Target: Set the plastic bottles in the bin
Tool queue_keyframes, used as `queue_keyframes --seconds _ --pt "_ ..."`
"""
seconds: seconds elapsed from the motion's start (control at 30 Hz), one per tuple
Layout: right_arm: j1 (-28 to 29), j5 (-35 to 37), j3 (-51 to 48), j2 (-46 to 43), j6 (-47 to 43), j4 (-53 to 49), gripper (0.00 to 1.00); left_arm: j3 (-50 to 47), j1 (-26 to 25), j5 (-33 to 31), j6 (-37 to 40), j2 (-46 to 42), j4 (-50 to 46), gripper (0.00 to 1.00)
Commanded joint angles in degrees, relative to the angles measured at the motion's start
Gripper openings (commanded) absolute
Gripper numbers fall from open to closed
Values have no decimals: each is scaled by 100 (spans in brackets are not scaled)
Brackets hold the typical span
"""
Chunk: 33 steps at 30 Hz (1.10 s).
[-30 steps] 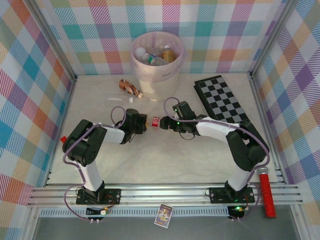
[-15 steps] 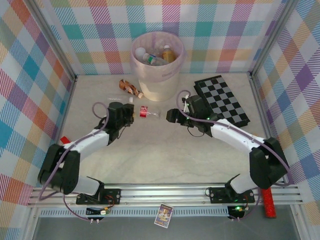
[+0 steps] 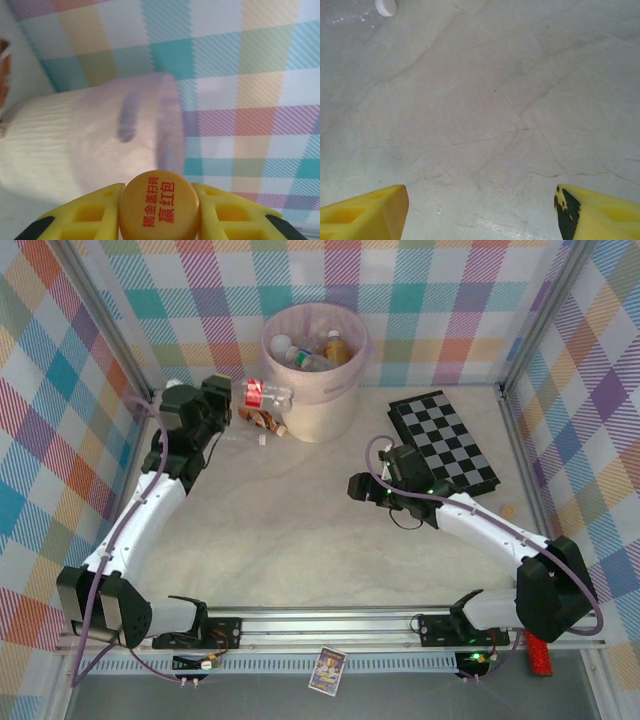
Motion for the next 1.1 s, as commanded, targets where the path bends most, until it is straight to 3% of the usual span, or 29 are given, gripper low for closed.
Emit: queue_keyframes --seconds 0.0,0.17,0.47,0.83,1.07 --pt "-27 60 -100 -152 -32 -100 77 639 49 -111 332 391 3 12" --pt "-29 29 -94 -161 -65 -88 77 1674 50 -300 598 1190 27 3" --pt "-24 68 -161 -209 -129 -216 78 3620 41 -81 847 3004 -6 0" --pt "-35 116 -244 -227 -160 -266 78 6595 -159 334 1220 5088 -1015 1" --pt "-34 125 -242 -223 -183 -282 78 7234 -284 383 1200 5810 -1012 10"
